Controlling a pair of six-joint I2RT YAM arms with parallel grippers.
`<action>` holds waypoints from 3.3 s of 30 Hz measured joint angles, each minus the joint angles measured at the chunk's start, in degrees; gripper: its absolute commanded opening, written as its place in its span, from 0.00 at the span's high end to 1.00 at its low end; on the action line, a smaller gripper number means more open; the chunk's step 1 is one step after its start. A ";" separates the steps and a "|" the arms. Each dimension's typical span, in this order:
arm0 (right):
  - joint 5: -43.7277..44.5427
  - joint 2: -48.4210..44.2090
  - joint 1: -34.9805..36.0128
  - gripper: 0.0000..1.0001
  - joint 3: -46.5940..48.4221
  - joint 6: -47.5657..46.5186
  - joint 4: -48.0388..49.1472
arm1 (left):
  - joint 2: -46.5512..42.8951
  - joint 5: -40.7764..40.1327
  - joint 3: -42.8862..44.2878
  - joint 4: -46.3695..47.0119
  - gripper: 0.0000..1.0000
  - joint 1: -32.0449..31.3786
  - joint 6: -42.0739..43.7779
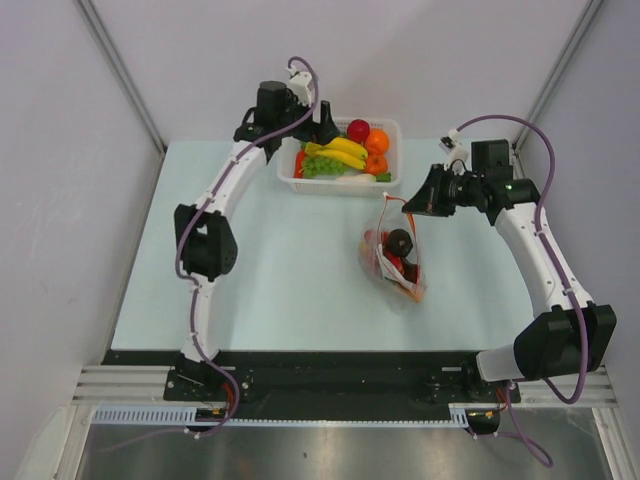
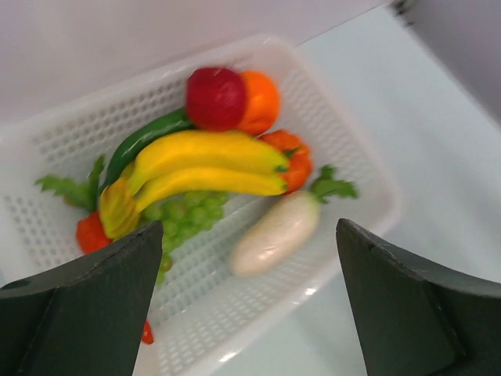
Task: Place the food in the zip-top bag and seal the zipper
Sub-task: Pick up the fake fruit from the bin, then place the fake fruit in the zipper food storage bag.
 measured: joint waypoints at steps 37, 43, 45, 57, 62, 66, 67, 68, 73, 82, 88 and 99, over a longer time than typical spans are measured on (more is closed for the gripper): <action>2.34 0.15 -1.46 1.00 0.00 0.44 0.28 | 22.88 -25.64 6.56 -7.78 0.83 -5.05 49.13; 2.32 0.17 -1.46 1.00 0.00 0.46 0.31 | 18.91 -23.06 2.84 -8.11 1.00 -4.92 48.78; 2.32 0.17 -1.49 1.00 0.00 0.46 0.33 | 16.28 -22.05 0.57 -8.11 1.00 -4.90 48.63; 2.23 0.24 -0.94 1.00 0.00 0.63 0.63 | -1.49 -15.26 -3.02 -8.39 1.00 -4.92 42.60; 2.08 0.24 -0.48 1.00 0.00 0.66 0.68 | -7.72 -9.55 -3.21 -8.44 1.00 -5.33 37.92; 1.70 0.24 0.11 1.00 0.11 0.92 0.66 | -15.23 -2.82 -6.14 -7.98 1.00 -6.91 34.21; 1.55 0.24 0.26 1.00 0.20 1.03 0.63 | -17.51 -1.20 -7.34 -7.69 1.00 -7.58 33.73; 1.33 0.24 0.37 1.00 0.26 1.07 0.66 | -19.82 0.20 -8.68 -7.61 1.00 -8.39 33.66; 0.04 0.35 0.70 1.00 0.61 1.31 0.39 | -29.90 5.77 -14.53 -7.56 1.00 -14.73 36.04; -2.14 0.46 0.74 1.00 0.76 2.19 0.24 | -40.02 6.14 -30.88 -8.41 1.00 -25.90 50.84; -3.21 0.44 0.92 1.00 0.76 2.49 0.24 | -39.17 2.16 -36.00 -9.99 1.00 -29.64 56.13; -4.22 0.44 1.01 1.00 0.76 2.08 0.20 | -32.87 3.91 -35.98 -16.70 0.27 -32.26 62.36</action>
